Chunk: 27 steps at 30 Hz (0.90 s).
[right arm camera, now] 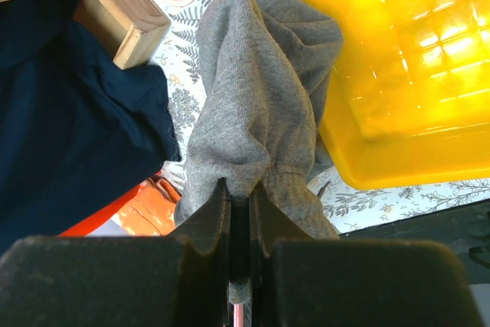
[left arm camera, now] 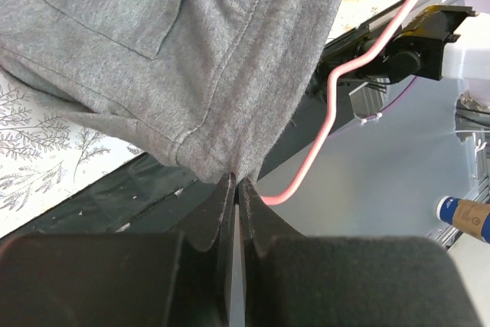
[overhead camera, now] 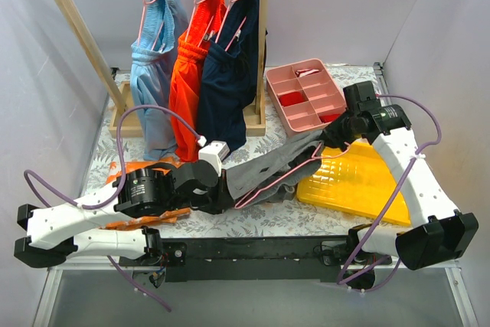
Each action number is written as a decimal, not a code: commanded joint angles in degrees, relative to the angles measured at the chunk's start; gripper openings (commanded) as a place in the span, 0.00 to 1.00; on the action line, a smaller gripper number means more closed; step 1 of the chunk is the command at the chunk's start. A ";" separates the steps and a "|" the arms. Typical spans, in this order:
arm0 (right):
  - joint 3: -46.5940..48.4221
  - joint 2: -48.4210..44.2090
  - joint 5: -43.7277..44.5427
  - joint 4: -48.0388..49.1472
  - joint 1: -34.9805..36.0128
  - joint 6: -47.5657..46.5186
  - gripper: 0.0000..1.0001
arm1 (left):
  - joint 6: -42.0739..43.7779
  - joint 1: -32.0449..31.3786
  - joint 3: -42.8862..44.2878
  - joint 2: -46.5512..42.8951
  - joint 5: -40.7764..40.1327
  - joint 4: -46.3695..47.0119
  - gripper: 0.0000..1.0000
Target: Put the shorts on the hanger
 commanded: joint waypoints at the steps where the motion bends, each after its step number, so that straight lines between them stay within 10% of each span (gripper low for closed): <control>1: 2.65 0.83 14.96 4.13 -1.60 2.77 0.01 | 1.65 -0.32 0.55 -2.92 6.34 -10.16 0.00; 21: 14.77 6.80 25.77 -4.04 8.15 9.35 0.01 | 5.59 0.12 9.07 1.90 11.00 0.46 0.00; 27: 19.69 7.59 29.19 -6.94 13.43 11.47 0.01 | 11.66 10.73 11.09 6.56 16.96 5.47 0.00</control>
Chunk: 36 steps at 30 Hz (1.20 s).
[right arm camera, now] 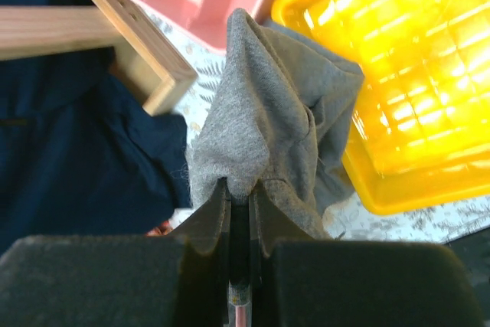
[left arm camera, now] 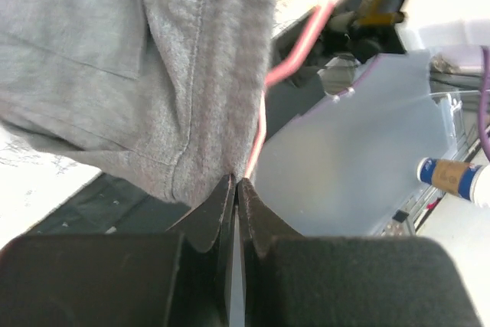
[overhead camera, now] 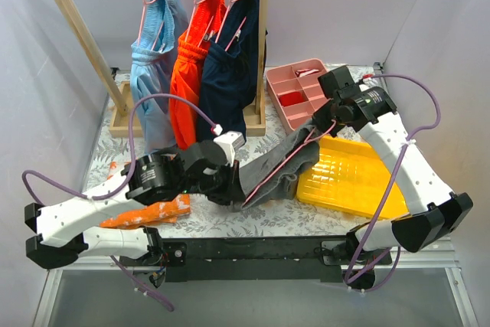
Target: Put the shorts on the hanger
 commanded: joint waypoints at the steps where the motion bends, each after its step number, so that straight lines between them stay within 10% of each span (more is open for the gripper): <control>1: 5.54 0.43 11.93 -0.62 2.35 4.15 0.01 | 6.26 9.04 4.77 1.65 9.58 4.64 0.00; 14: -12.29 -11.34 9.29 22.03 3.76 -4.11 0.01 | 6.36 24.44 -3.04 7.71 28.04 18.09 0.00; 21: -3.95 -6.43 17.12 12.64 3.23 -2.27 0.01 | 4.34 24.79 2.31 7.54 28.31 17.48 0.00; 36: 16.15 4.64 5.52 4.83 4.29 -1.38 0.01 | 3.80 24.79 13.90 8.68 17.87 16.97 0.00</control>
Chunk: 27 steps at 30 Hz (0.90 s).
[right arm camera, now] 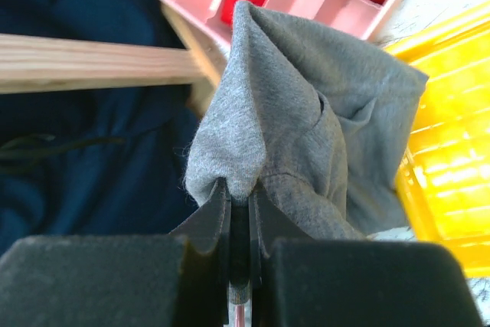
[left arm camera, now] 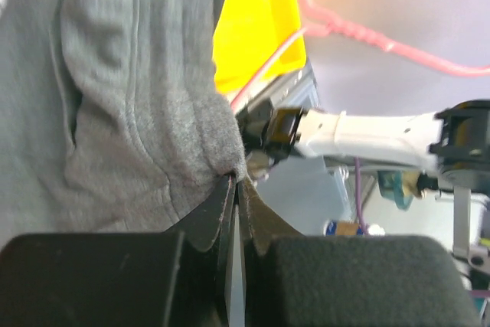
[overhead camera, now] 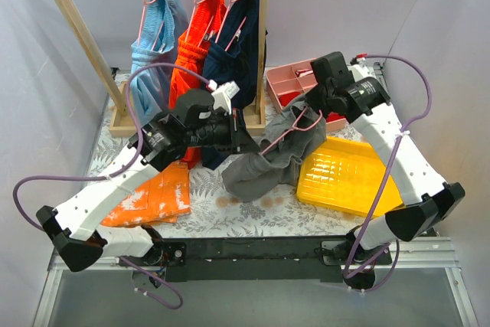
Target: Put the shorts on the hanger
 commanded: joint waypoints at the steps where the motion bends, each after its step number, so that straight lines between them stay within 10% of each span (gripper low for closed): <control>1: 12.84 0.80 -4.51 -4.16 0.50 0.63 0.01 | 2.65 0.23 12.08 0.96 -5.25 -2.44 0.00; 10: 26.85 0.81 -12.69 -9.18 0.42 -0.34 0.01 | 2.04 0.23 39.96 7.30 -4.90 -15.03 0.00; 19: 2.87 -2.19 -17.62 -0.31 -0.20 0.98 0.01 | 5.28 0.23 7.84 -2.45 -4.02 -4.05 0.01; 27: -9.00 0.62 -23.32 4.80 -2.83 0.80 0.01 | 13.02 0.23 -2.84 -8.08 2.83 1.68 0.53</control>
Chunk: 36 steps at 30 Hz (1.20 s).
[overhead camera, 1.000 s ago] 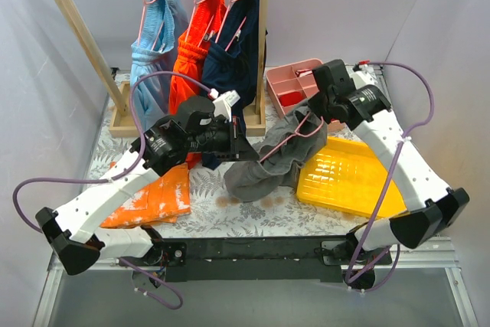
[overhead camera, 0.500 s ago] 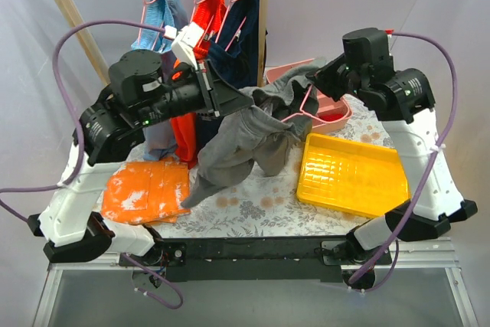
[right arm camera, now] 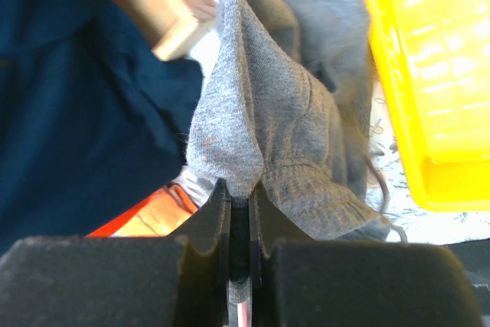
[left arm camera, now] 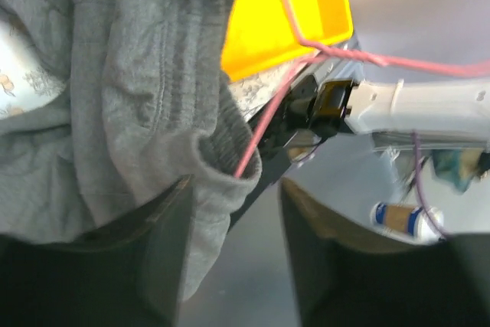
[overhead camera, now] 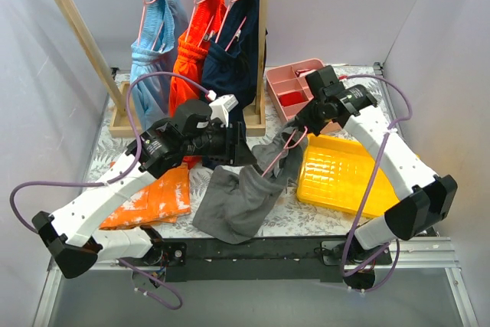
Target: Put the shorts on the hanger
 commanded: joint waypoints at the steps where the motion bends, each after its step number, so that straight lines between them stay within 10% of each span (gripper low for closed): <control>1: -2.39 0.60 -5.89 5.87 -1.37 0.63 0.01 | 7.51 0.25 0.59 -5.91 4.98 3.96 0.55; 11: 1.56 3.42 -7.56 5.61 -2.69 -1.22 0.01 | 11.57 0.07 -9.51 -11.27 -2.05 -3.96 0.44; 19: 3.15 4.39 -8.53 4.55 -2.69 -1.75 0.01 | 12.19 -6.42 -11.63 -8.74 -6.00 -1.23 0.56; 30: 3.94 3.51 -9.32 3.76 -2.69 -1.75 0.01 | 7.36 -21.10 -10.13 -1.61 -39.98 -1.94 0.50; 36: 4.11 3.07 -12.13 3.58 -2.69 -1.66 0.01 | 9.63 -23.04 -13.55 -3.19 -46.00 5.61 0.37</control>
